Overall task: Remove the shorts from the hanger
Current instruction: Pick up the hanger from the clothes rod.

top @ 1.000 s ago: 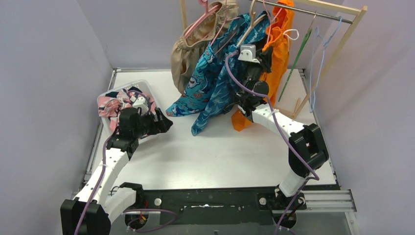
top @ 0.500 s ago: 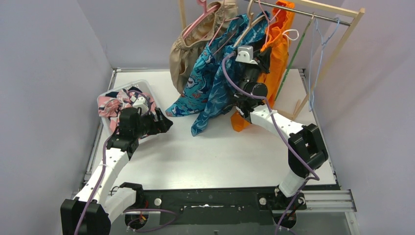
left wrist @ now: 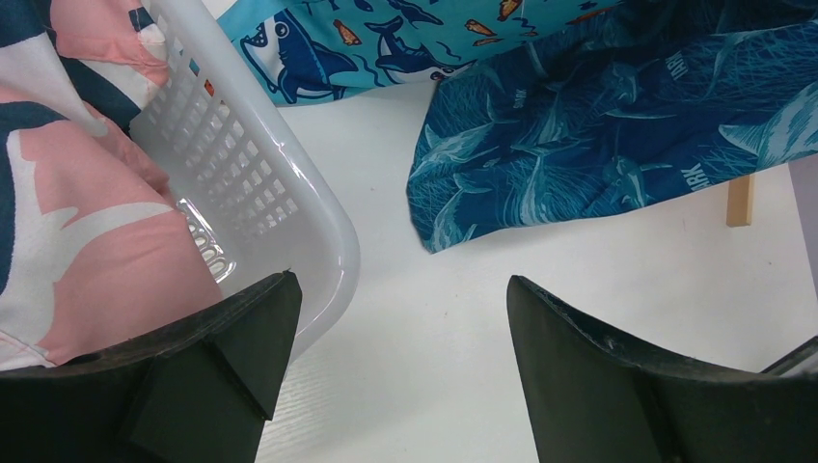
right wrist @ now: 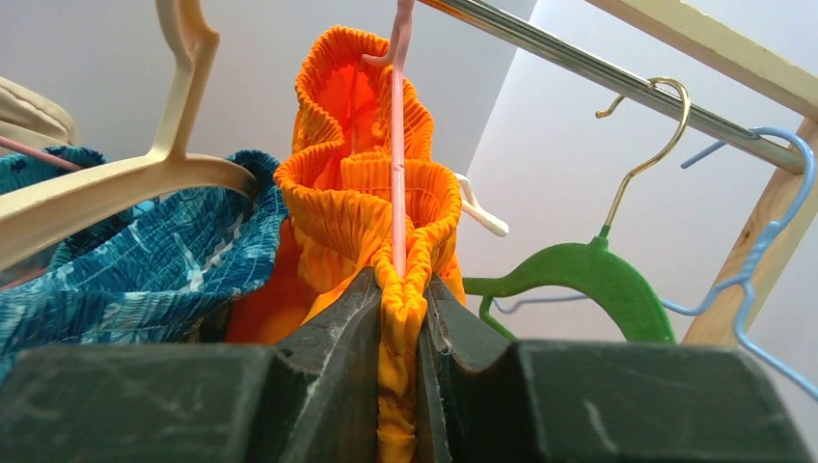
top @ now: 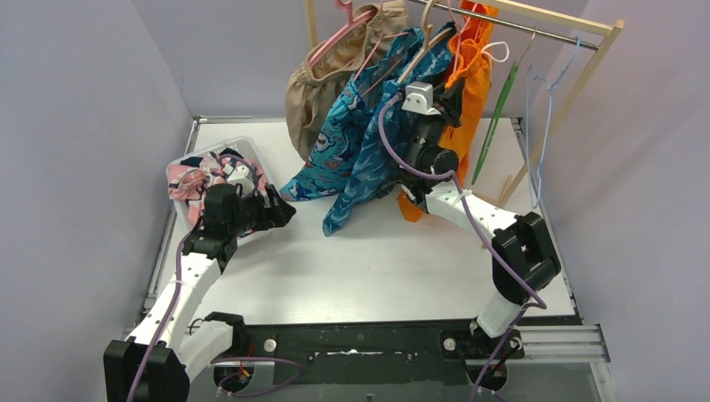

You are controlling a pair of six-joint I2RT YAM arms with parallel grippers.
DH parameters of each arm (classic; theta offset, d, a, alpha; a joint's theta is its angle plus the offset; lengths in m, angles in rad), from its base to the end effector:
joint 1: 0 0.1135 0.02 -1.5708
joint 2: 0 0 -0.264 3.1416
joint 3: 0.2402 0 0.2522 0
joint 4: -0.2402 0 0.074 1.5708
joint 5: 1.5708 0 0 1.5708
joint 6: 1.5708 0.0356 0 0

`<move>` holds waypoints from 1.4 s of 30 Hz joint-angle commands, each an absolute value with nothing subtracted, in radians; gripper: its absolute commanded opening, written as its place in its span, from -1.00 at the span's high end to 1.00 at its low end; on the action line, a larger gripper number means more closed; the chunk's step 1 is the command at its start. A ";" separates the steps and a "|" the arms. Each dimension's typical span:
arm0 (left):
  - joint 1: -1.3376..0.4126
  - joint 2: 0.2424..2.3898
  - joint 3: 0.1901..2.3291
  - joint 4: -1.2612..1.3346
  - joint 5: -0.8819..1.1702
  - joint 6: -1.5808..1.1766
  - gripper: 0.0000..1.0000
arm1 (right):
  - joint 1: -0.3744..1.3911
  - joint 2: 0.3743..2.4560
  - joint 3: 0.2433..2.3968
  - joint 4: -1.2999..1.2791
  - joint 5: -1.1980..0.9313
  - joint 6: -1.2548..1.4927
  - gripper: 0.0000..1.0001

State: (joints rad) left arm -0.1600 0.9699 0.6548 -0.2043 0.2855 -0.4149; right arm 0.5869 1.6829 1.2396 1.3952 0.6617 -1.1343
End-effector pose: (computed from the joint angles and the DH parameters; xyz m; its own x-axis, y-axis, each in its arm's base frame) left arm 0.2118 -0.0443 0.2587 -0.6074 -0.2938 -0.7381 0.1633 0.8631 -0.4779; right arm 0.3084 0.1788 0.4081 0.4137 -0.5835 -0.6988 0.5554 0.7700 -0.3141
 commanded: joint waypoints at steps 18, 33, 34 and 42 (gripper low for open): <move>-0.160 0.962 0.668 -0.149 0.293 -0.417 -0.57 | 1.030 1.399 1.081 1.401 1.156 -1.159 1.00; -0.160 0.935 0.749 -0.209 0.311 -0.476 -0.57 | 1.318 1.157 0.938 1.315 1.563 -1.059 1.00; -0.160 0.935 0.762 -0.211 0.320 -0.486 -0.57 | 1.336 1.128 0.921 1.307 1.580 -1.028 1.00; -0.161 0.928 0.832 -0.223 0.379 -0.534 -0.57 | 1.515 0.902 0.830 0.906 1.614 -0.662 1.00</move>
State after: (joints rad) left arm -0.1604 0.9569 0.7639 -0.2359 0.3222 -0.4980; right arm 1.4479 0.9833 0.8524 1.1004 1.4738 -0.8780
